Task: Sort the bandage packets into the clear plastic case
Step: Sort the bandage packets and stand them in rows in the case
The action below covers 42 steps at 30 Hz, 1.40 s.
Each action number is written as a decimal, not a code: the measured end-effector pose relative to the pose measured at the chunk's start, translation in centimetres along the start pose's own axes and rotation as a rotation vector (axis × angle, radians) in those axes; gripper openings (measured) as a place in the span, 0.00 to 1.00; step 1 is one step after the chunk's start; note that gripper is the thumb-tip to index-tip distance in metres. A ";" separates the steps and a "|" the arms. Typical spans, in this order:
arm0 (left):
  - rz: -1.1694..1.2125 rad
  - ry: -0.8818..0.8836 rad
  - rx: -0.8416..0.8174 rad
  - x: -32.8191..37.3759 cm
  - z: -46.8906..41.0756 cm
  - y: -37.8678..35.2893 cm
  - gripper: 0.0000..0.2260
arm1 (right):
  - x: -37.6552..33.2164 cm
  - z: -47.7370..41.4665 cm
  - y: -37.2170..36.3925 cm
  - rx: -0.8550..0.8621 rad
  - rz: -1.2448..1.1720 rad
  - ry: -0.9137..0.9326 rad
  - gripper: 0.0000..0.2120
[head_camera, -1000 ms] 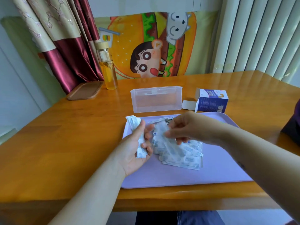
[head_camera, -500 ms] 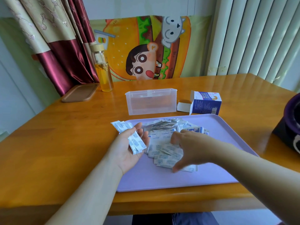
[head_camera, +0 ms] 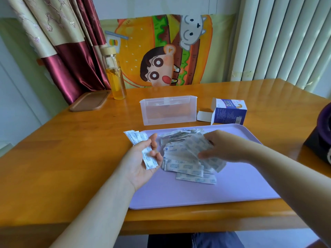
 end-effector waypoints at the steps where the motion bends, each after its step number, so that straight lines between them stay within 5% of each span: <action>1: -0.017 0.018 -0.017 -0.3 -0.1 -0.2 0.07 | 0.0 0.0 0.1 -0.014 -0.089 0.001 0.13; 4: -0.113 0.042 -0.088 -1.4 -0.1 -1.0 0.05 | -0.3 -0.3 -0.4 -0.224 -0.654 0.021 0.04; 7: -0.222 0.040 -0.188 -2.3 0.6 -2.3 0.07 | -1.0 -0.3 -1.2 -0.415 -1.033 0.037 0.12; 18: -0.369 -0.114 -0.071 -0.9 -0.2 -2.0 0.02 | -1.1 -0.9 -1.2 -0.330 -1.287 -0.055 0.08; 23: -0.265 0.028 -0.152 -1.7 0.2 -2.7 0.11 | -1.9 -0.9 -1.6 -0.388 -1.356 -0.027 0.09; 28: -0.181 0.121 -0.206 -2.5 0.7 -3.0 0.07 | -1.4 -1.5 -2.0 -0.298 -1.315 -0.045 0.11; 39: -0.351 -0.172 -0.195 -1.2 -0.2 -2.3 0.07 | -0.6 -1.2 -1.4 -0.242 -1.389 -0.046 0.10; 42: -0.661 -0.422 -0.151 0.8 -0.6 -1.4 0.05 | 0.0 -1.2 -0.9 -0.210 -1.440 -0.068 0.08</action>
Point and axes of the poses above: each hand's wrist, its own z-axis away from the middle knuckle, its own y-axis out of the back of the hand, x = y × z, the point moved 4 cm from there along -z, towards the middle knuckle, and after that the axes turned 8 degrees about -y, right-handed, at the moved point
